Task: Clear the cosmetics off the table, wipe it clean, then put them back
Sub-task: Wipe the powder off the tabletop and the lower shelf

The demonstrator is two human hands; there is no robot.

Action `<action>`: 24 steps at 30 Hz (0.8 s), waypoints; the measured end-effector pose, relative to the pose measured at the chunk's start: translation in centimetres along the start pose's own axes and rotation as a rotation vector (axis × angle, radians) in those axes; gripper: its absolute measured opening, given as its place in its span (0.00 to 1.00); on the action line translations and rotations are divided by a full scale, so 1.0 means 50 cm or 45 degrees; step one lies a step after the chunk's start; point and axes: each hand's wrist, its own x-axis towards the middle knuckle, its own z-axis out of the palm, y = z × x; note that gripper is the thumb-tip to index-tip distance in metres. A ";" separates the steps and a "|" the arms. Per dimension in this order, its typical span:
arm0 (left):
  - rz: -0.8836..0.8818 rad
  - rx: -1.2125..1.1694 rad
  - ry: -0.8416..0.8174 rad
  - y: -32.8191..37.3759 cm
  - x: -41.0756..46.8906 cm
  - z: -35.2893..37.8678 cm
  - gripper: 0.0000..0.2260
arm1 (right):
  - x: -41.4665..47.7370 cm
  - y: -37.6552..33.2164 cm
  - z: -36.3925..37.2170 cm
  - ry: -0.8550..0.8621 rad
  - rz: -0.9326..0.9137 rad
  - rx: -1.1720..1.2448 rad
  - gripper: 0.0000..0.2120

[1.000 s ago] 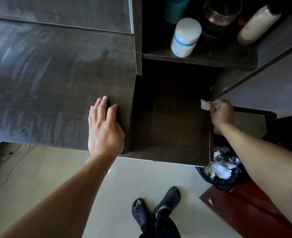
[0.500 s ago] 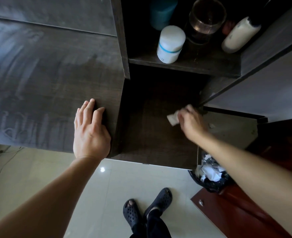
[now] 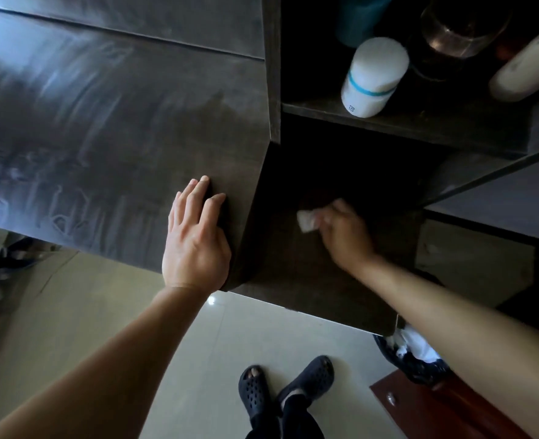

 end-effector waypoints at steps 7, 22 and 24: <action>-0.016 0.003 0.017 0.004 0.000 0.001 0.19 | 0.029 -0.032 -0.014 -0.287 -0.050 0.102 0.09; 0.002 -0.012 -0.008 0.001 0.002 -0.002 0.20 | -0.212 -0.083 0.022 -0.585 -0.202 0.211 0.08; -0.002 -0.017 0.001 0.001 0.003 -0.002 0.20 | -0.093 -0.034 -0.011 -0.185 0.097 0.220 0.08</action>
